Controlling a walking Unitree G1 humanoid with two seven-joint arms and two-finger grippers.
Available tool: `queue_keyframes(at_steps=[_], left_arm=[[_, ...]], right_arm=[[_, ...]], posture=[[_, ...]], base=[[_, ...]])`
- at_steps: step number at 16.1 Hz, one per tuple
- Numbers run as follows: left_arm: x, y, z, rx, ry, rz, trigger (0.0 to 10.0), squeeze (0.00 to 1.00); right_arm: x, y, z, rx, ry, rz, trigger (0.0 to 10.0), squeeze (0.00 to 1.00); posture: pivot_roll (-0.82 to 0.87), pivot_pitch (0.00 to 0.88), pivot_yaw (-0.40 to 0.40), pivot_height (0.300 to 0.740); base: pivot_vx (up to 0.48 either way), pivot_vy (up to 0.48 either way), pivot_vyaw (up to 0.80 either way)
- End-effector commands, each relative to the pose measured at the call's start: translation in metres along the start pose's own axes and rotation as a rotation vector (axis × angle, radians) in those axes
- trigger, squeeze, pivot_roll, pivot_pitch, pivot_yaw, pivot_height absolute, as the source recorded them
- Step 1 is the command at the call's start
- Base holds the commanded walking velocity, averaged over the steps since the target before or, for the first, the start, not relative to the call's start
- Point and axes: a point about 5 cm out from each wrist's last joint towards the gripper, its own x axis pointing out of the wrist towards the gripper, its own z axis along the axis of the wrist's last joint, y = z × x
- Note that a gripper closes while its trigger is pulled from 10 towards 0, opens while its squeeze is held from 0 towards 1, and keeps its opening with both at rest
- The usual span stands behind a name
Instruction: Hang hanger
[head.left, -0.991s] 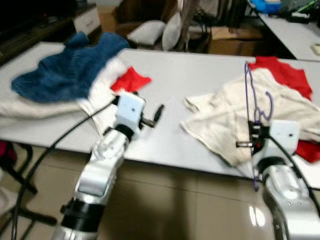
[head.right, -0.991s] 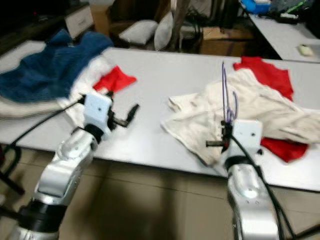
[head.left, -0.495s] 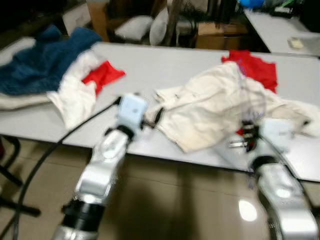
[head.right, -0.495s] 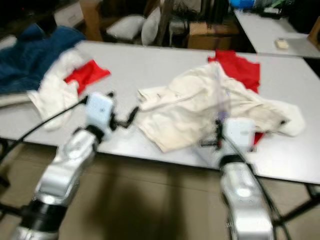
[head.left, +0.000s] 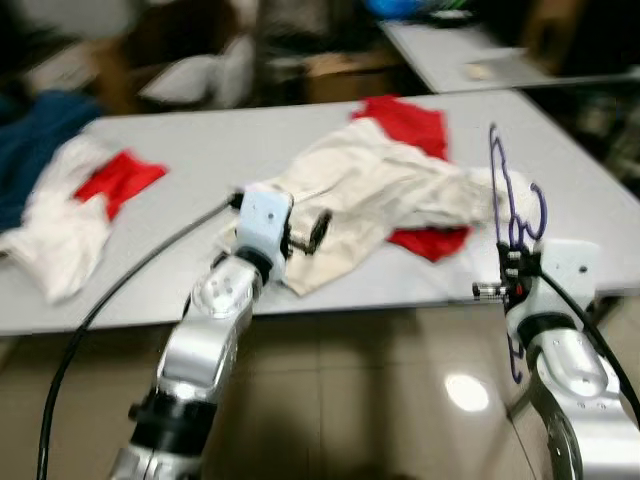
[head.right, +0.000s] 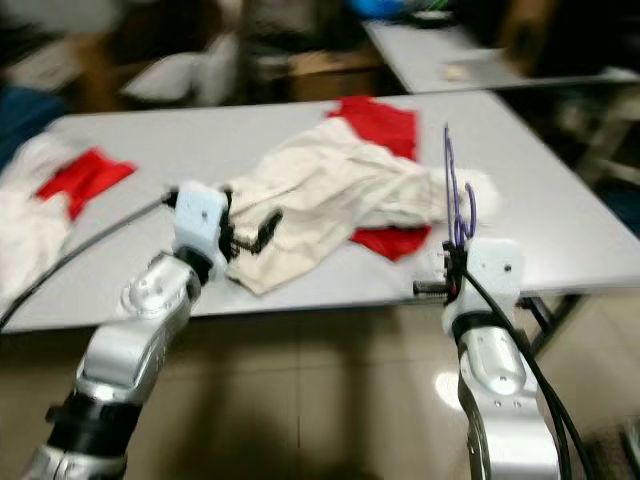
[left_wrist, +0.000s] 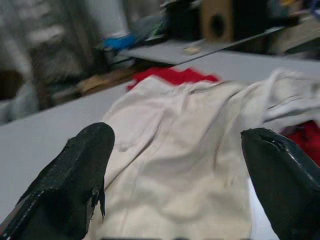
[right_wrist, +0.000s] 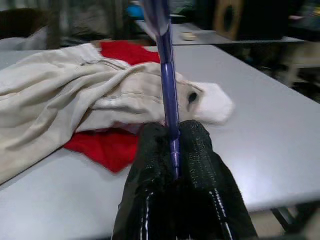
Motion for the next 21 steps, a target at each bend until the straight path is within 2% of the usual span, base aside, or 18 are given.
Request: queue_keyframes(at_steps=[1,2,3,5,7,9,12,16,21], left_arm=[[-0.002,0.003,-0.004,0.017,0.029,0.016,10.0,0.70],[-0.005,0.003,-0.005,0.025,0.025,0.015,10.0,0.70],[-0.008,0.005,-0.008,-0.002,0.035,0.038,10.0,0.64],[-0.009,0.003,-0.005,-0.027,-0.001,0.034,10.0,0.62],[-0.014,0.003,-0.013,-0.015,0.045,0.025,10.0,0.62],[-0.019,0.004,-0.017,-0.045,0.048,-0.001,10.0,0.63],[-0.014,0.003,-0.015,-0.071,0.025,0.007,10.0,0.63],[-0.014,-0.003,-0.016,-0.074,0.026,-0.015,10.0,0.63],[-0.013,-0.001,-0.020,-0.062,0.041,-0.003,10.0,0.63]], right_arm=[[0.000,0.001,0.001,0.009,-0.003,0.007,10.0,0.00],[-0.001,0.001,-0.001,0.033,0.006,0.012,10.0,0.00],[-0.003,0.001,-0.004,0.050,0.024,0.011,10.0,0.00],[-0.005,-0.002,-0.008,0.079,0.055,0.010,10.0,0.00],[-0.008,0.001,-0.013,0.077,0.086,0.066,10.0,0.00],[-0.012,0.002,-0.016,0.079,0.085,0.074,10.0,0.00],[-0.006,0.006,-0.009,0.106,0.056,0.079,10.0,0.00],[-0.005,-0.001,-0.009,0.084,0.051,0.063,10.0,0.00],[-0.005,-0.006,-0.007,0.052,0.042,0.051,10.0,0.00]], posture=[[-0.09,0.000,0.070,0.740],[-0.09,0.000,0.065,0.740],[-0.10,0.000,0.058,0.740],[-0.09,0.000,0.046,0.740],[-0.09,0.004,0.050,0.740],[-0.10,0.000,0.056,0.740],[-0.12,0.000,0.073,0.740],[-0.12,0.000,0.074,0.740],[-0.14,0.000,0.079,0.740]], base=[[0.000,0.000,-0.63],[0.000,0.000,0.00],[0.000,0.000,0.00],[0.000,0.000,0.00],[0.000,0.000,0.00],[0.000,0.000,0.00],[0.310,0.000,0.00],[0.360,0.000,-0.79],[0.344,0.000,0.00]])
